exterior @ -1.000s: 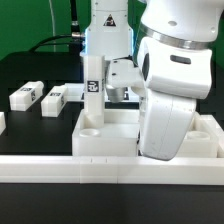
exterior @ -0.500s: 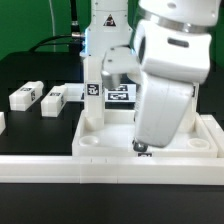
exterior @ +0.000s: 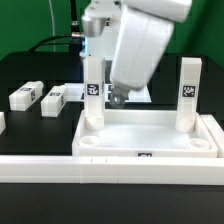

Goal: Assemble desk

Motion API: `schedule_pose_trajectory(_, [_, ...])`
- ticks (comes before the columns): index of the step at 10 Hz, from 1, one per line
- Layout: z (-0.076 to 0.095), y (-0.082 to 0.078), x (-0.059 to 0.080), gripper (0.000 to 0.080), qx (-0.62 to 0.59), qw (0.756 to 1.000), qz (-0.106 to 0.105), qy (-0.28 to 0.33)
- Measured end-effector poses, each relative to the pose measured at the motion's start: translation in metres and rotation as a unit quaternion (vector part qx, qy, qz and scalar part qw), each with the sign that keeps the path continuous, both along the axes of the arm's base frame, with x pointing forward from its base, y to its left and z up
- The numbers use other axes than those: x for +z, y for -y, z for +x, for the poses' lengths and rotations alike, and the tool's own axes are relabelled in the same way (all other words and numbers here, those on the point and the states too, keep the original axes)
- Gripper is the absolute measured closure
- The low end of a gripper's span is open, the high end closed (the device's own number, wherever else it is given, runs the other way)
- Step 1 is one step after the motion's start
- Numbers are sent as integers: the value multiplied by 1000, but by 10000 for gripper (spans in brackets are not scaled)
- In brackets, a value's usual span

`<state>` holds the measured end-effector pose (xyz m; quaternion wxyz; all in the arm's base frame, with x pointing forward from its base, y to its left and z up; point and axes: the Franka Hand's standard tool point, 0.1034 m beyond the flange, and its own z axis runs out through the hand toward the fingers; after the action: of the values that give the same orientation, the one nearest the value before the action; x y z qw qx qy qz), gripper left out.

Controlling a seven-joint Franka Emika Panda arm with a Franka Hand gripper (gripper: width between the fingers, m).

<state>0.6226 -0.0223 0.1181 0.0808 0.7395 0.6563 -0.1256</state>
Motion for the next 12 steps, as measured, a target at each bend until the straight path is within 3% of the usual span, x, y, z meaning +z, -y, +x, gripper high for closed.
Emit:
schedule_pose_trajectory(3, [-1, 1, -3, 151, -9, 1000, -1, 0])
schedule_pose_trajectory(5, [-2, 2, -6, 151, -101, 995, -8, 26])
schedule_pose_trajectory(6, [-9, 8, -11, 151, -152, 988, -16, 34])
schedule_pose_trajectory(10, [-19, 42, -3, 151, -280, 958, -41, 44])
schedule_pose_trajectory(12, [-20, 41, -4, 151, -336, 939, -48, 61])
